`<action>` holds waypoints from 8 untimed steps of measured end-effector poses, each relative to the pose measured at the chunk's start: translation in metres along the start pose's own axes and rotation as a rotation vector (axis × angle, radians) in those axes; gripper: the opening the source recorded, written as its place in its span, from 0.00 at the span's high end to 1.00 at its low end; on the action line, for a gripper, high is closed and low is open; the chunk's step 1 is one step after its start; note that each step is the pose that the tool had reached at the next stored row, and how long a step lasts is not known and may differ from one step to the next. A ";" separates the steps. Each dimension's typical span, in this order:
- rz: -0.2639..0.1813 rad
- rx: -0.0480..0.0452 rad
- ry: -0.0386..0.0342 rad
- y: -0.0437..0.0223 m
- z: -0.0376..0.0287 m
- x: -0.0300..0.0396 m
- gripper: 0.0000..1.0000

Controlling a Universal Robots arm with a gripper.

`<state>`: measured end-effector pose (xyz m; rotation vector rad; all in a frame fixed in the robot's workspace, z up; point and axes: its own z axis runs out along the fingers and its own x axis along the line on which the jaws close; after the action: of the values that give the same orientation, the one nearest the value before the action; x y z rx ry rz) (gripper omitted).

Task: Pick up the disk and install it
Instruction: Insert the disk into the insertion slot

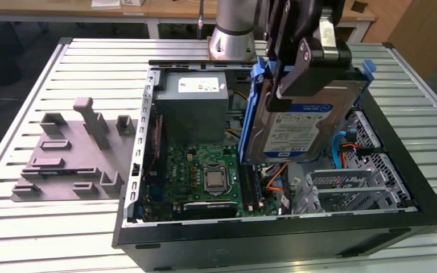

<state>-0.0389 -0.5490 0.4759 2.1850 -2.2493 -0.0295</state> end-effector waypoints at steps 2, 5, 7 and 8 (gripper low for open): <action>0.000 0.0000 0.0001 -0.0003 0.0004 0.0039 0.64; 0.000 0.0001 -0.0001 -0.0026 0.0016 0.0064 0.64; 0.000 0.0000 0.0002 -0.0073 0.0023 0.0067 0.64; 0.000 0.0000 0.0002 -0.0107 0.0028 0.0068 0.64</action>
<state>-0.0285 -0.5561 0.4729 2.1848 -2.2494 -0.0293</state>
